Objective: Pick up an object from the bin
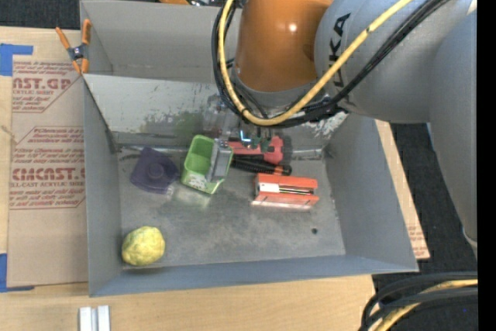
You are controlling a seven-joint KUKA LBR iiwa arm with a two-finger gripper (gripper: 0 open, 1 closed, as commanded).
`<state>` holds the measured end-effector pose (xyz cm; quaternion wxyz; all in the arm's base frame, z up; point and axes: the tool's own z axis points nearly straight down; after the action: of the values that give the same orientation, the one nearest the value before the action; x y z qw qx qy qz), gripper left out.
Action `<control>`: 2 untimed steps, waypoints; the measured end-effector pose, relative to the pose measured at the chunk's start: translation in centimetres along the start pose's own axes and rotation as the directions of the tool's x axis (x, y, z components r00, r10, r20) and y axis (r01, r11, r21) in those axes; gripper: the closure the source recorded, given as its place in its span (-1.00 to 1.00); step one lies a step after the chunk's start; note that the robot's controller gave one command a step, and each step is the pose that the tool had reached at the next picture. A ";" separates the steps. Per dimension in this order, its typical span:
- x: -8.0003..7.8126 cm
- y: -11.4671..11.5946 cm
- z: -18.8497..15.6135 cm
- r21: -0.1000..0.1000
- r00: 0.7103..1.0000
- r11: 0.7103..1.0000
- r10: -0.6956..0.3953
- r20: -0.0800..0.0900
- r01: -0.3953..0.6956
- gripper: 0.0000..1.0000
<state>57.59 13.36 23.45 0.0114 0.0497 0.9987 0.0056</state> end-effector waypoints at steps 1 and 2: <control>0.4 -0.7 3.3 0.005 0.999 0.999 -0.049 -0.015 0.049 -1.00; -1.3 0.3 1.3 0.002 0.983 0.984 -0.181 -0.007 0.181 -1.00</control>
Offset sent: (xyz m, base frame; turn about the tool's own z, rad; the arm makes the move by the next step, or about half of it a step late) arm 0.0121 0.0011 -0.0136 -0.1829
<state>58.92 13.50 22.17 0.0082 -0.0412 0.9991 0.0035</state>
